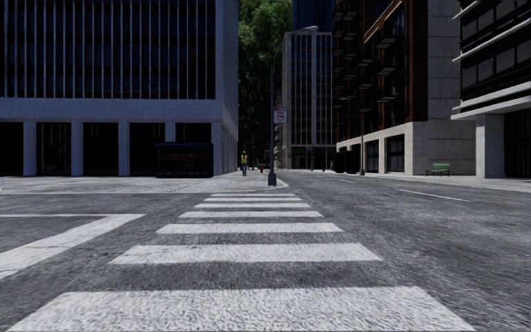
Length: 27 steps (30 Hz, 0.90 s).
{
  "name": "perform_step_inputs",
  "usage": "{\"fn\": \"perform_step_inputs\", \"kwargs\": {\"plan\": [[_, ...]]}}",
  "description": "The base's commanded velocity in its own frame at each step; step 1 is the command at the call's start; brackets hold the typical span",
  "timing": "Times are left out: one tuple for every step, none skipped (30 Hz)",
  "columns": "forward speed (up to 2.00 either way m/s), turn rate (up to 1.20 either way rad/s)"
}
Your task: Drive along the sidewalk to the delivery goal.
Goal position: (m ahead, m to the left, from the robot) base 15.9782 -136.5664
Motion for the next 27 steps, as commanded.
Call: {"fn": "perform_step_inputs", "kwargs": {"plan": [[2.0,0.37],[2.0,0.37],[2.0,0.29],[2.0,0.15],[2.0,0.15],[2.0,0.01],[2.0,0.0],[2.0,0.0],[2.0,0.0],[2.0,0.0],[2.0,0.0],[2.0,0.0],[2.0,0.0],[2.0,0.0],[2.0,0.0],[2.0,0.0],[2.0,0.0],[2.0,0.0],[2.0,0.0],[2.0,0.0],[2.0,0.0],[2.0,0.0],[2.0,0.0],[2.0,0.0],[2.0,0.0],[2.0,0.0],[2.0,0.06]]}}
